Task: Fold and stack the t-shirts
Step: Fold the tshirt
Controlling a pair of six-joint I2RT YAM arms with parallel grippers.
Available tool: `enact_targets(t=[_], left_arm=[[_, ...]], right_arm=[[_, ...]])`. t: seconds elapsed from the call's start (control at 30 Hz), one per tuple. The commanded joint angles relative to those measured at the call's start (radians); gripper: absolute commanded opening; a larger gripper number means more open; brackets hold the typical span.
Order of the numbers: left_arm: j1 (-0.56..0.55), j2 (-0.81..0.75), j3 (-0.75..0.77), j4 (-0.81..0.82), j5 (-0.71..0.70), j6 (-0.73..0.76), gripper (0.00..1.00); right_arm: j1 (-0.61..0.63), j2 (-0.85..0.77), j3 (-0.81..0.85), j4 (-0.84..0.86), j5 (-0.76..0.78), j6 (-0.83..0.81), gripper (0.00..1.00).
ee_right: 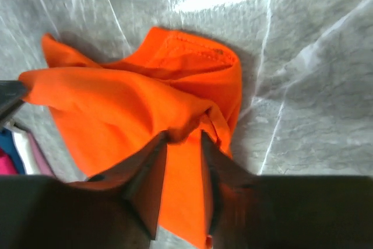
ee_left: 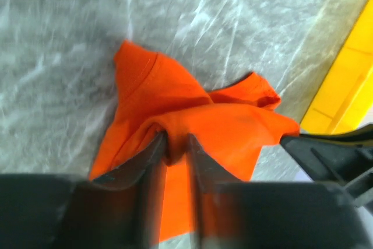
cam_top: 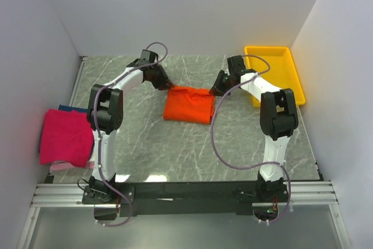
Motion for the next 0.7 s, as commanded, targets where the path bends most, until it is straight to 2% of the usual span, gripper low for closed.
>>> enact_targets(t=[0.0, 0.03, 0.13, 0.27, 0.37, 0.4, 0.43, 0.53, 0.6, 0.67], left_arm=[[0.019, -0.047, -0.009, 0.151, 0.048, -0.025, 0.44], [0.022, -0.064, -0.028, 0.178, 0.053, -0.028, 0.49], [0.032, -0.122, -0.04, 0.163, 0.024, -0.011, 0.65], [0.035, -0.185, -0.042, 0.033, -0.097, -0.008, 0.64], [0.021, -0.237, -0.103, -0.011, -0.113, -0.019, 0.42], [-0.005, -0.27, -0.156, -0.009, -0.128, -0.019, 0.27], [-0.022, -0.284, -0.177, -0.012, -0.134, -0.019, 0.22], [-0.071, -0.303, -0.226, 0.009, -0.13, -0.019, 0.18], [-0.068, -0.256, -0.199, 0.026, -0.104, -0.028, 0.07], [-0.065, -0.185, -0.145, 0.021, -0.103, -0.022, 0.06]], right_arm=[[-0.023, -0.011, 0.077, 0.004, 0.021, -0.015, 0.38], [-0.025, -0.031, 0.083, -0.001, 0.034, -0.013, 0.44], [-0.025, -0.1, 0.073, -0.021, 0.085, -0.019, 0.5], [0.003, -0.206, -0.016, 0.013, 0.105, 0.004, 0.49], [0.046, -0.264, -0.093, 0.037, 0.091, 0.025, 0.45], [0.075, -0.278, -0.119, 0.056, 0.085, 0.033, 0.43], [0.086, -0.301, -0.166, 0.071, 0.061, 0.057, 0.41], [0.121, -0.309, -0.236, 0.157, 0.004, 0.094, 0.4], [0.123, -0.281, -0.234, 0.18, -0.03, 0.103, 0.39], [0.115, -0.208, -0.178, 0.202, -0.08, 0.097, 0.38]])
